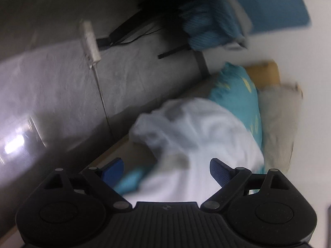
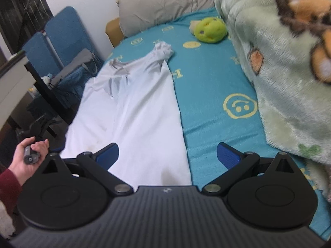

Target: Fold clothes

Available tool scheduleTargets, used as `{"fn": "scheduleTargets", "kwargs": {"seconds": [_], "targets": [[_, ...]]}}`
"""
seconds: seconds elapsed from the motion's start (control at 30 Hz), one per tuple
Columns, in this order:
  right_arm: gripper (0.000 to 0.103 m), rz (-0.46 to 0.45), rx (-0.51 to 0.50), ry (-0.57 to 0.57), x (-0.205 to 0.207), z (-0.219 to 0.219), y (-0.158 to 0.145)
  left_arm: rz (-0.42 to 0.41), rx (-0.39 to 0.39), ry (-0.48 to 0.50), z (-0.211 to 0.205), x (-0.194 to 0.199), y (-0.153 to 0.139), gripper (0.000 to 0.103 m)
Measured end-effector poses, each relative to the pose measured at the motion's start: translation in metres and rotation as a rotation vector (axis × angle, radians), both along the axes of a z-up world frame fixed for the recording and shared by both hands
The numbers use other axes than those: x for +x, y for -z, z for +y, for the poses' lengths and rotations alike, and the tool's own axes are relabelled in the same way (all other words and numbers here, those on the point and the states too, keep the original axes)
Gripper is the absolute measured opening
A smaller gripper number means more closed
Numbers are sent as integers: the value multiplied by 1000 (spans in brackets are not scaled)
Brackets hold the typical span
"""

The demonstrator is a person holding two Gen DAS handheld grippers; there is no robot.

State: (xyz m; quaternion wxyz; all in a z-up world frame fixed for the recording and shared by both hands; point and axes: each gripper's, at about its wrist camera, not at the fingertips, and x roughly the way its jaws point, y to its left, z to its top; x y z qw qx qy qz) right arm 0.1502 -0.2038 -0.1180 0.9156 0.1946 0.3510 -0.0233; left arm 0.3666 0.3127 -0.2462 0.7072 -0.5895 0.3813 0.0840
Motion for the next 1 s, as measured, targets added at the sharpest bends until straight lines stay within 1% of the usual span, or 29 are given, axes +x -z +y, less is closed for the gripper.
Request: {"fn": "scheduleTargets", "kwargs": {"seconds": [0.07,0.1,0.13,0.17,0.23,0.3,0.33,0.4,0.43,0.47,0.5,0.57,0.6,0.63,0.67,0.7,0.83,0.87,0.93,1.0], "targets": [[103,32,-4,1,9,1,9,18,-73,-61,9,12,24,92],[103,50,-4,3,14,1,14,0,-119,-75,12,19,35,92],[103,68,-3,5,18,2,19,-45,-173,-73,13,27,45,92],[103,86,-3,7,22,2,23,-65,-218,-65,13,35,55,92],[103,121,6,15,32,2,33,-44,-251,-33,9,47,69,92],[103,150,23,25,41,1,41,-34,-280,-45,7,53,83,91],[103,160,29,28,44,2,45,-31,-296,-59,7,56,90,88],[103,167,33,29,48,3,47,-20,-328,-77,6,58,102,80],[103,164,30,28,48,4,46,-24,-324,-80,6,59,105,71],[103,161,27,26,48,4,45,-30,-315,-80,5,60,106,59],[103,157,24,25,48,5,44,-39,-307,-78,5,61,106,53],[103,150,18,22,47,6,42,-71,-281,-61,4,64,100,33],[103,147,15,20,47,7,41,-91,-245,-40,3,66,94,26],[103,144,12,18,47,8,39,-106,-204,-24,2,68,87,9],[103,140,9,17,47,9,38,-119,-163,-10,1,69,80,6],[103,137,5,15,47,9,37,-128,-105,6,0,69,70,5],[103,117,8,14,44,11,32,-163,238,59,-14,64,6,5],[103,108,8,14,43,11,30,-180,311,67,-19,62,-11,5],[103,91,9,13,42,12,26,-227,434,77,-35,56,-48,5],[103,67,19,11,40,12,21,-280,589,117,-64,55,-88,4]]}}
